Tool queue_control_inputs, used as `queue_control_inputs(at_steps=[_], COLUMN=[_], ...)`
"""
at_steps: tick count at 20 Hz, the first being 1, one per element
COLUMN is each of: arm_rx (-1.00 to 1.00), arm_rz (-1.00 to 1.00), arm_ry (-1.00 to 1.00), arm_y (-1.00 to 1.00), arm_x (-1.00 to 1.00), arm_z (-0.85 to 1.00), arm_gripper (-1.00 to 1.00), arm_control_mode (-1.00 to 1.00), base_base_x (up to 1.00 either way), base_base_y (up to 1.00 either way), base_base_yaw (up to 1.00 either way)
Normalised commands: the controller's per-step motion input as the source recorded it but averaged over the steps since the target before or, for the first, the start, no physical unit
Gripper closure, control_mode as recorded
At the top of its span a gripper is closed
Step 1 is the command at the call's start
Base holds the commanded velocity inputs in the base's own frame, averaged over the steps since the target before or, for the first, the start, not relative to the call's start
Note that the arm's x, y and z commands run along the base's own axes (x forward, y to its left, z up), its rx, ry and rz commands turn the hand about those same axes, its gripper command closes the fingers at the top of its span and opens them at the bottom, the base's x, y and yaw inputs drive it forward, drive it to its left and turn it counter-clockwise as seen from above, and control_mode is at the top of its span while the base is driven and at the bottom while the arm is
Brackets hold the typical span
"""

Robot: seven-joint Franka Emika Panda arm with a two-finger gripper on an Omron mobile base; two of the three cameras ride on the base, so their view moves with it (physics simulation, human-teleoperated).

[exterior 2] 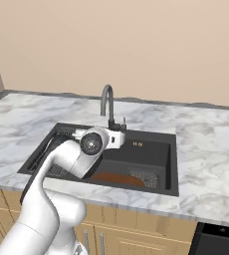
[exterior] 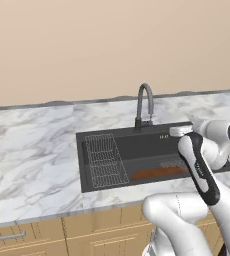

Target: Turn on the sink faucet with hot water and rinse the cutting board for ten seconds, then turn off the faucet. Push the cutting board to reach the water if necessary.

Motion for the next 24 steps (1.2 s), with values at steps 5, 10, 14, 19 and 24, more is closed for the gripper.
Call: queue_control_inputs(at_steps=[5,10,14,19,24], arm_rx=[0.07,0.02,0.00,0.00,0.00], arm_rz=[0.00,0.00,0.00,0.00,0.00], arm_ry=[-0.01,0.00,-0.06,-0.22,-0.18], arm_y=[-0.32,-0.25,0.00,0.00,0.00], arm_x=[0.32,0.38,0.23,0.10,0.25], arm_z=[0.00,-0.04,-0.13,-0.32,-0.24], arm_gripper=[-1.00,-1.00,-1.00,-1.00,-1.00], arm_control_mode=[-1.00,-1.00,-1.00,-1.00,-1.00], base_base_x=[0.00,0.00,0.00,0.00,0.00], base_base_y=[0.00,0.00,0.00,0.00,0.00], base_base_yaw=[0.00,0.00,0.00,0.00,0.00])
